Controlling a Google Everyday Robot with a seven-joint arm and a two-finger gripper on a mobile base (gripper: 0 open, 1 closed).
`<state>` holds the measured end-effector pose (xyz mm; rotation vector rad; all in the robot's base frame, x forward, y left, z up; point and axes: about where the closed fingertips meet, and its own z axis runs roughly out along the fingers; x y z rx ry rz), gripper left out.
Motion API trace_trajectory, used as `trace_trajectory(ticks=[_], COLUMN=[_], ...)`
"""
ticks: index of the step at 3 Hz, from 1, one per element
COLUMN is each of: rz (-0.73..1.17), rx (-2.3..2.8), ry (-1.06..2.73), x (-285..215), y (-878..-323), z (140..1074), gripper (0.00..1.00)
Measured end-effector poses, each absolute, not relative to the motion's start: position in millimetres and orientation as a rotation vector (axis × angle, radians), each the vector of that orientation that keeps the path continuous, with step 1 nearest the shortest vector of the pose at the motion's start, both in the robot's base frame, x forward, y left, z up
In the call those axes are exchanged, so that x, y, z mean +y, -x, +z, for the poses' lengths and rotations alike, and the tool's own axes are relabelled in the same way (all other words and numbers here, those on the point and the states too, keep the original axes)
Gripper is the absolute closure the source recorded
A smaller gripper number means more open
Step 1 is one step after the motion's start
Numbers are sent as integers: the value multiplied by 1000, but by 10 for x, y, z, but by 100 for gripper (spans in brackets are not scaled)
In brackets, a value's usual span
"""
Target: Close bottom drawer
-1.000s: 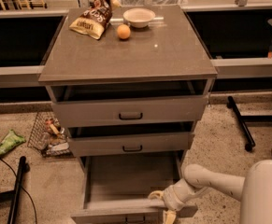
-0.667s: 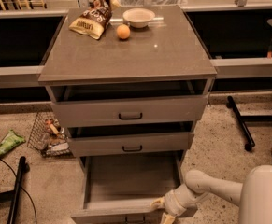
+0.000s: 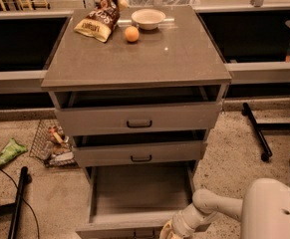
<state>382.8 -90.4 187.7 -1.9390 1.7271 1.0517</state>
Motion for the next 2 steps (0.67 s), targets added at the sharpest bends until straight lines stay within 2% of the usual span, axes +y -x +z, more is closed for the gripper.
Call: trace_trajectory(ticks=[1, 2], rz=[1029, 1029], rx=[1803, 1804], ry=[1903, 1903], x=[-873, -873], y=[-3836, -3832], z=[1644, 1663], gripper=[100, 81])
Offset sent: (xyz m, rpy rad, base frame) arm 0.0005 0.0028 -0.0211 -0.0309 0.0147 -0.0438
